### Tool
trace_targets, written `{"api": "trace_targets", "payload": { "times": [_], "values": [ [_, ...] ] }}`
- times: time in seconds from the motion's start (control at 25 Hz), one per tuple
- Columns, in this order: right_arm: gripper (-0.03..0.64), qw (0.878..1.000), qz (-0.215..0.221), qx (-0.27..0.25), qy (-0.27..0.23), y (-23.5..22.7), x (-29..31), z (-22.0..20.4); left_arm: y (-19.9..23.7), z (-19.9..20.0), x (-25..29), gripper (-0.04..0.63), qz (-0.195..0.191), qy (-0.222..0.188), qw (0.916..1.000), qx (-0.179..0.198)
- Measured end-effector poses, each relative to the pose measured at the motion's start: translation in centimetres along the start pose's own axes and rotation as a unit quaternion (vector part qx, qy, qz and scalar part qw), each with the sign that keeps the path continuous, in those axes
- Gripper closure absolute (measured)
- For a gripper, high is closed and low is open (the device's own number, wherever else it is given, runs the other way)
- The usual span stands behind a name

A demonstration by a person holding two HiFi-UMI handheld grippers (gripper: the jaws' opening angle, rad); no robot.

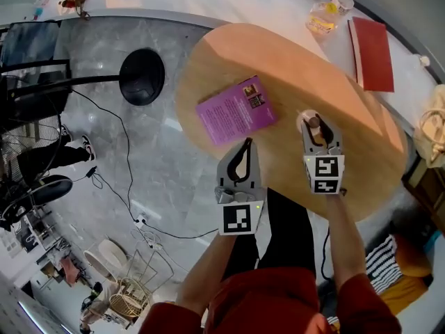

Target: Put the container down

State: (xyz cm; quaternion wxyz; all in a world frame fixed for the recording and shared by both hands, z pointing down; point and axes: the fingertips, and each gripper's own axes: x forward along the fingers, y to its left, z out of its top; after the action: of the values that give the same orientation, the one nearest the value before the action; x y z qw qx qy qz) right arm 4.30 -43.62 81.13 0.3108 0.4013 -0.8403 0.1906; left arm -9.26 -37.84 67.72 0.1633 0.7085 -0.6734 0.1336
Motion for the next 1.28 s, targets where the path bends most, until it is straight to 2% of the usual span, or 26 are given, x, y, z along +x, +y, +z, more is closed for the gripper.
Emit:
{"api": "trace_targets", "payload": {
  "times": [0.4,0.64,0.96,1.2,1.28],
  "values": [
    [0.477,1.0,-0.001,-0.007,0.013,0.3,2.1,-3.2,-0.2,-2.1,-0.3,0.589,0.006,0.015,0.9998,-0.006],
    [0.477,1.0,-0.001,-0.006,0.017,0.5,2.5,-5.1,-0.5,-1.8,-0.4,0.589,-0.001,0.018,0.9998,0.0],
    [0.476,0.999,-0.007,-0.04,-0.01,1.2,2.1,-6.0,-0.7,-1.8,-0.4,0.589,-0.007,0.023,0.9997,0.003],
    [0.472,0.999,-0.011,-0.038,-0.004,1.3,2.1,-6.1,-1.1,-1.5,-0.5,0.589,-0.011,0.018,0.9998,0.002],
    [0.443,1.0,-0.004,-0.029,0.0,1.4,2.2,-6.3,-1.1,-1.5,-0.7,0.589,-0.01,0.019,0.9998,0.003]
  ]
}}
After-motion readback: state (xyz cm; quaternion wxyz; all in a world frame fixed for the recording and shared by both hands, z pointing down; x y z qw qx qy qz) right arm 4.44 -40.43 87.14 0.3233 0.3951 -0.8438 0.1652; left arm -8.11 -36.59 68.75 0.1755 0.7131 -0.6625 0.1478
